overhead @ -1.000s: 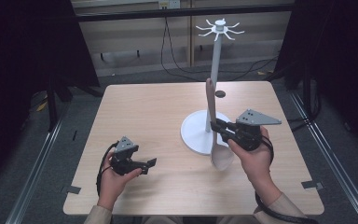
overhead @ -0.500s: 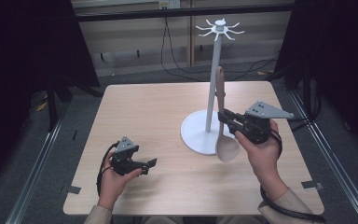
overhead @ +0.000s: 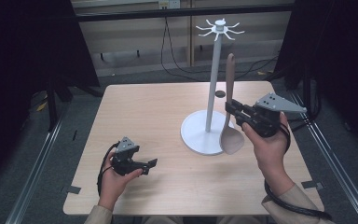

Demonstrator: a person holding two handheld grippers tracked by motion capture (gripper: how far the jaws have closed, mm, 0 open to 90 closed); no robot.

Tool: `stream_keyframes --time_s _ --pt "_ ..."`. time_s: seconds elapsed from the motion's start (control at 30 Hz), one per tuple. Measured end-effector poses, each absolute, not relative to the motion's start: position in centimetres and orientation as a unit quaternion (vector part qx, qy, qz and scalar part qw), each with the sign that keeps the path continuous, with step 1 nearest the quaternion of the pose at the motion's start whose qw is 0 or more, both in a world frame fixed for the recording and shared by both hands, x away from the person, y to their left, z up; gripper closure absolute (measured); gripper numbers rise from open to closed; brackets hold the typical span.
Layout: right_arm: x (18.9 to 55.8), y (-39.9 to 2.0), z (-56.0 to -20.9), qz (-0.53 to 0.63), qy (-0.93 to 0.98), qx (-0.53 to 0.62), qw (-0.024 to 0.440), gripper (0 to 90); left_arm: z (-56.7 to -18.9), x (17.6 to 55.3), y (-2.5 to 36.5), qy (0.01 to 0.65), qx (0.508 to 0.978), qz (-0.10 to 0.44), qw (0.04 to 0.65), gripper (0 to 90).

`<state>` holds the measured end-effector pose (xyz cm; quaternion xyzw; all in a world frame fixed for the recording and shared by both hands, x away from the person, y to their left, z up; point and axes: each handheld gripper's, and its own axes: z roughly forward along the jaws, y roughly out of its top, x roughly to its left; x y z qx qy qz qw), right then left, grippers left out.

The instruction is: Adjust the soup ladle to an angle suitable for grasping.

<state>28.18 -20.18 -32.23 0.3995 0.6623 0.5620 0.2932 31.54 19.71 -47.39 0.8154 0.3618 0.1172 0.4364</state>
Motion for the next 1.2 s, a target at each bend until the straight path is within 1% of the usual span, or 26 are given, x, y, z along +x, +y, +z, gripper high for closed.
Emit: stream_keyframes --time_s 0.27,0.43,0.6,0.63,1.2 --pt "28.4 -20.9 -30.8 0.567 0.647 0.407 0.308 78.6 -47.5 31.5 19.7 0.362 0.816 0.116 0.436 6.3" --pt "28.8 -21.1 -30.2 0.566 0.645 0.411 0.308 78.6 -47.5 31.6 19.6 0.362 0.816 0.116 0.436 6.3" --pt "29.2 -21.0 -30.0 0.564 0.644 0.414 0.311 78.6 -47.5 31.5 19.6 0.362 0.816 0.114 0.436 6.3" --pt "29.6 -20.9 -29.9 0.565 0.646 0.414 0.304 78.6 -47.5 31.6 19.6 0.361 0.817 0.114 0.435 6.3" --pt "30.9 -20.4 -29.7 0.550 0.650 0.422 0.310 78.5 -47.5 31.6 19.7 0.362 0.817 0.117 0.434 6.3"
